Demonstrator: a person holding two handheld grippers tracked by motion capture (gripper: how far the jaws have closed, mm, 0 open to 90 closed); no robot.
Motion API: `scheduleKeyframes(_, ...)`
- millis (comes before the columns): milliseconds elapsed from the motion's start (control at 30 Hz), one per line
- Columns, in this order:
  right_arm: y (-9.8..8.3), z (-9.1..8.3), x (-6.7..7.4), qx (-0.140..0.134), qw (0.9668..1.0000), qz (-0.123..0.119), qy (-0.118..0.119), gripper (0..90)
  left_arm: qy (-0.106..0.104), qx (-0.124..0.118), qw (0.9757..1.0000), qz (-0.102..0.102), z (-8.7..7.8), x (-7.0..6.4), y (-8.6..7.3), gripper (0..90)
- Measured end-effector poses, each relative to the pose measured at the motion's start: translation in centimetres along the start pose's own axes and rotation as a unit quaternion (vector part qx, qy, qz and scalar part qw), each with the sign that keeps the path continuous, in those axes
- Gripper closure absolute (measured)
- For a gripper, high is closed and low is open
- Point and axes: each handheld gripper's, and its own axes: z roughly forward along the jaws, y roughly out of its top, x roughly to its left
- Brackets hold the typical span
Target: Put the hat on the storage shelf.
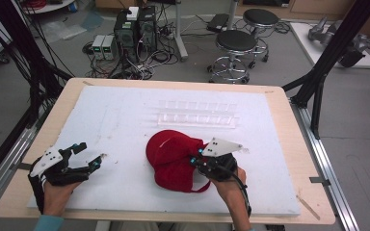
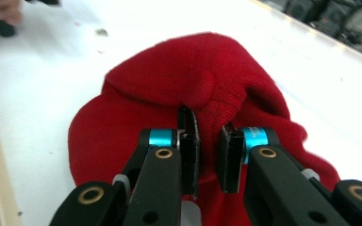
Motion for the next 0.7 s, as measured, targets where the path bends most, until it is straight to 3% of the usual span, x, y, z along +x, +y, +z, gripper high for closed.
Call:
scheduleKeyframes(200,0.8,-0.2,-0.7,-0.013,0.9994,-0.015,0.028,81.8,-0.026,0.002,0.9997,-0.001,0.2,-0.1,1.4,16.1)
scheduleKeyframes(367,1.6,-0.1,-1.1,-0.019,0.9977,-0.038,0.053,81.7,-0.061,0.009,0.998,0.014,0.8,-0.7,3.4,16.1)
scheduleKeyframes(567,2.4,-0.1,-1.3,-0.03,0.9943,-0.059,0.083,81.6,-0.107,0.019,0.9936,0.032,2.3,-1.6,6.0,16.0)
scheduleKeyframes(700,2.8,-0.1,-1.3,-0.037,0.991,-0.081,0.101,81.6,-0.142,0.026,0.9886,0.045,3.6,-2.5,7.7,15.8)
